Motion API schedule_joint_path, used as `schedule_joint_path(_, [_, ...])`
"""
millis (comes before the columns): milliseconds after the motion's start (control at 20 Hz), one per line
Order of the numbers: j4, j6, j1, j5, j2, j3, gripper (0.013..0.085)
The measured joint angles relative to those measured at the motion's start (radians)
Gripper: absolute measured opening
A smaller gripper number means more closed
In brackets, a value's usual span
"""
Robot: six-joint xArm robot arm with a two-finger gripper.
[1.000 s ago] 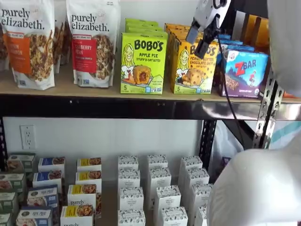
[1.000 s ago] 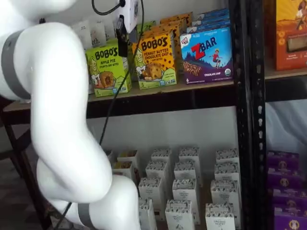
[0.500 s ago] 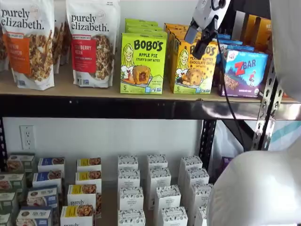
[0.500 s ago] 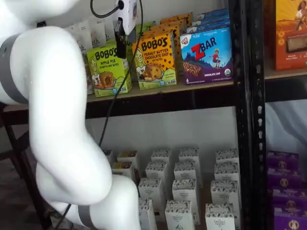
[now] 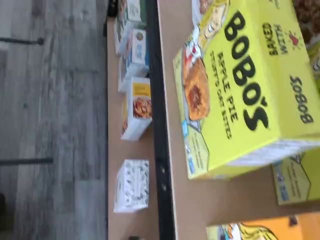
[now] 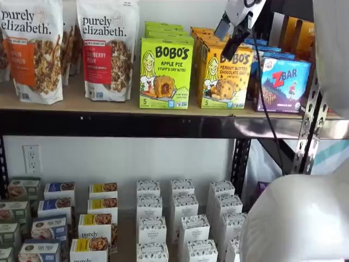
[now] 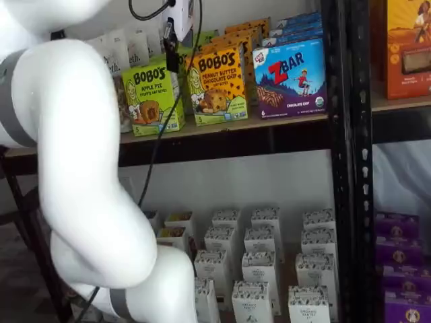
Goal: Pick up the orange box on the top shelf, the fifth box from the left
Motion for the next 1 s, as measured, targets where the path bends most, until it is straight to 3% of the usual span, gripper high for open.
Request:
schedule_joint_path(150, [-0.029, -0.015, -0.010, 0.009, 0.025, -0.031, 0.0850])
schedule_joint_path(600, [-0.038, -0.074, -0.066, -0.006, 0.111, -0.122, 0.0850])
schedule_joint_path(1000, [-0.079, -0.098, -0.065, -0.060, 0.166, -0.133, 0.0850])
